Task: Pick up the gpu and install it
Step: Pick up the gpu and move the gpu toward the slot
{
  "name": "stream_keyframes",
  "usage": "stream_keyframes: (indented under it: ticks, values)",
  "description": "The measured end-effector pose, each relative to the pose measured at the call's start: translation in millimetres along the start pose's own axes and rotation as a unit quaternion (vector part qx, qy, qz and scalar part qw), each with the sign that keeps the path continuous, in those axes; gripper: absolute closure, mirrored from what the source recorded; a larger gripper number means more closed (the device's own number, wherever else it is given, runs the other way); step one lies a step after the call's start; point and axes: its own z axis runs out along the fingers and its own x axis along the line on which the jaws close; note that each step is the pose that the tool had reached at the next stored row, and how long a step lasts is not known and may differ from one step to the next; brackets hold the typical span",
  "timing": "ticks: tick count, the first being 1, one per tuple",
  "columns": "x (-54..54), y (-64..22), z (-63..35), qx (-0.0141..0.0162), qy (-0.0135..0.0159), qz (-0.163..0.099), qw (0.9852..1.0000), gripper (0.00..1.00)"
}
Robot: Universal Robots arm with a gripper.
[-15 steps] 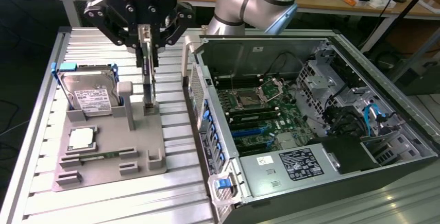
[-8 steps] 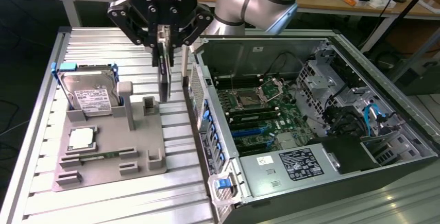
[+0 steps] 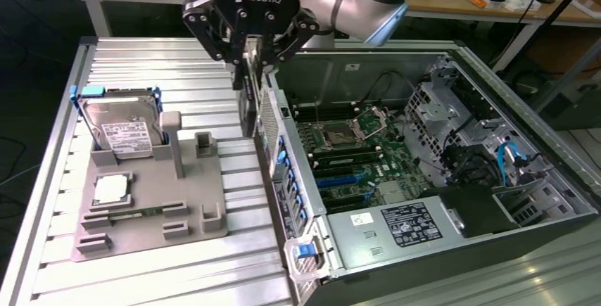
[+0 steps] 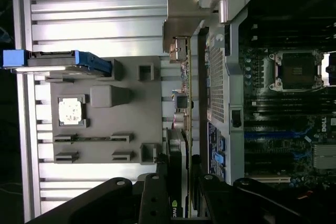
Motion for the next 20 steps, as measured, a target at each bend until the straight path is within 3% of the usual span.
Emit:
stream_keyframes:
  ticks: [11,20]
  values:
    - [-44.1,1.2,-1.3,0.0003,0.0117,0.000,0.9999,0.73]
    - [-77.7,2.1,-2.4,0.0008,0.0184,-0.001,0.9998,0.73]
